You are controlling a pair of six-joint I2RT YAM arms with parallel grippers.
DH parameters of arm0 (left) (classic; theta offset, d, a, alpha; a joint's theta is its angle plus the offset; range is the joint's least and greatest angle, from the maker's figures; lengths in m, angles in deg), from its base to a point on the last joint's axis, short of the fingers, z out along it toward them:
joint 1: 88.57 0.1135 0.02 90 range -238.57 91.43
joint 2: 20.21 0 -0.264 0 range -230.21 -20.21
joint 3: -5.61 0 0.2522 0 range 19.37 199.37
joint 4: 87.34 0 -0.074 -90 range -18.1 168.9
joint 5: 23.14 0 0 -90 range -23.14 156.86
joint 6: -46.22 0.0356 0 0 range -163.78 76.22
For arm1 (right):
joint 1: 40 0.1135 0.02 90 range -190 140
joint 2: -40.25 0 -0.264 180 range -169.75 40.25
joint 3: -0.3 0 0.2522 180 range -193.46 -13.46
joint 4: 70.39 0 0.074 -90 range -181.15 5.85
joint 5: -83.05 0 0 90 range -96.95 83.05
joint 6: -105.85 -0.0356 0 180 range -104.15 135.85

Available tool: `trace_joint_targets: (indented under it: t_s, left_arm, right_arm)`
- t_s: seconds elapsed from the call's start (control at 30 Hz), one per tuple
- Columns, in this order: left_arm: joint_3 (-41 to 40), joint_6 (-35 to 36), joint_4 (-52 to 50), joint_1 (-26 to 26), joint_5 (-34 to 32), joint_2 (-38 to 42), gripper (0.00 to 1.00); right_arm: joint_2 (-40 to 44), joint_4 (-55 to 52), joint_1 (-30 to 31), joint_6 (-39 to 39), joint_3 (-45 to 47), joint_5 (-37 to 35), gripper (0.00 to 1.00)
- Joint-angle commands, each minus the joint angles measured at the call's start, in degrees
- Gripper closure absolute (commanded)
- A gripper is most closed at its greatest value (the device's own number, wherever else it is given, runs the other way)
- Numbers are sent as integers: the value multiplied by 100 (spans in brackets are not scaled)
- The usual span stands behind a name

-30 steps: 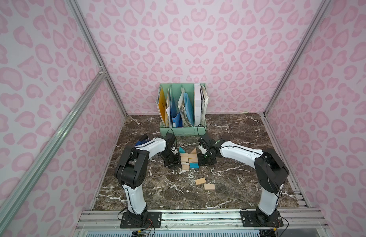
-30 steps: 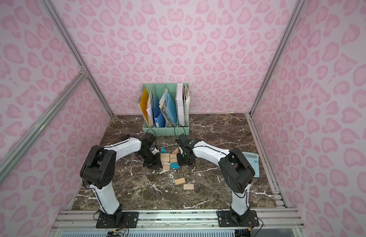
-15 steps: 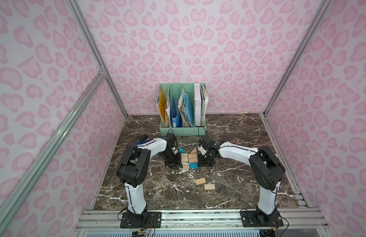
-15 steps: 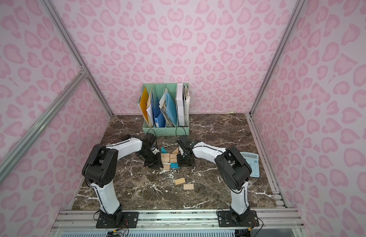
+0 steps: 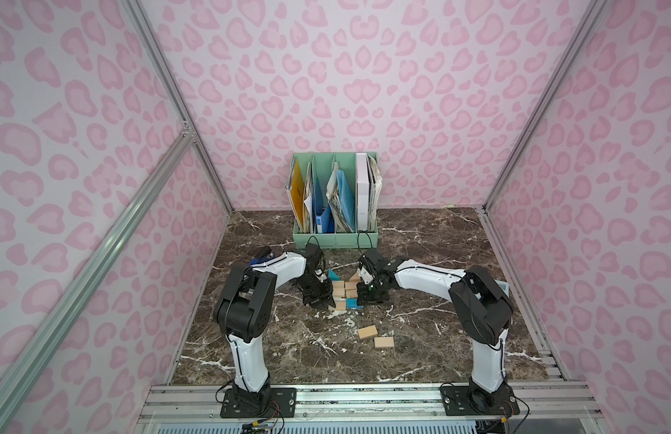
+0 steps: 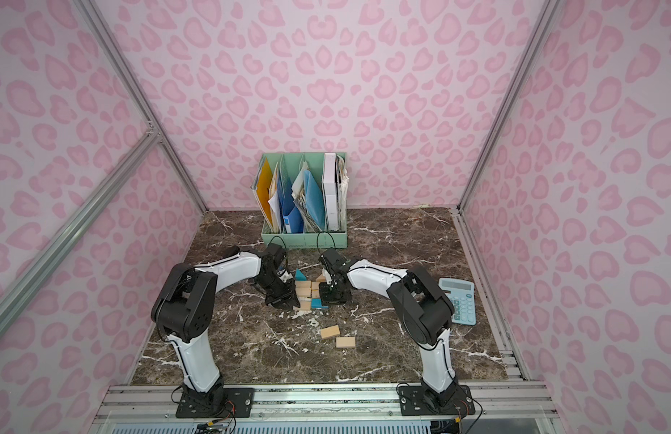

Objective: Assemble a carrot with building blocks
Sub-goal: Assemble the building block at the center of the board.

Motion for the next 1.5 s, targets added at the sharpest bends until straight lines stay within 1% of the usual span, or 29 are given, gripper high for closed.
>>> trace_joint_targets:
  t_s: [0.0, 0.5, 1.07, 1.17, 1.23, 1.27, 1.3, 1.37, 1.47]
  left_arm:
    - [-13, -82, 97, -4, -5, -50, 70]
    - [22, -102, 63, 91, -135, 1, 72]
    - [210, 8, -75, 100, -64, -78, 72]
    - [216, 57, -249, 100, -144, 31, 68]
    - [180, 66, -326, 105, -253, 207, 63]
    - [174, 66, -358, 108, -348, 318, 61]
    - [180, 57, -401, 109, -447, 417, 57]
    - [254, 40, -452, 133, -520, 555, 54]
    - [435, 43, -435, 194, -512, 556, 53]
  right_arm:
    - [-25, -58, 2, 34, -41, 27, 72]
    - [-96, -84, 13, 60, -144, 47, 73]
    - [-96, -121, 13, 21, -207, 30, 73]
    - [11, -256, 13, 21, -208, -70, 71]
    - [145, -321, 0, 8, -208, -162, 62]
    - [203, -342, -25, 7, -208, -204, 60]
    - [244, -341, -64, 12, -387, -225, 59]
    - [256, -340, -150, 27, -438, -246, 59]
    - [188, -289, -271, 64, -487, -188, 61]
